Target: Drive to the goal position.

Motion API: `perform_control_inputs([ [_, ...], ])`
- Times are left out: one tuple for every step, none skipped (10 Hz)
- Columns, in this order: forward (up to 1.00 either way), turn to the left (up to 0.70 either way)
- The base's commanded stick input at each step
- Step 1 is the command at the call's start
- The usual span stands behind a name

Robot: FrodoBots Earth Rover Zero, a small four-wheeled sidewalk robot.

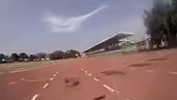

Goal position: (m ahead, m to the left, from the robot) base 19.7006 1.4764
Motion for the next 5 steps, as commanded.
perform_control_inputs([
  [0.70, 0.00],
  [0.70, 0.00],
  [0.70, 0.00],
  [0.70, 0.00],
  [0.70, 0.00],
])
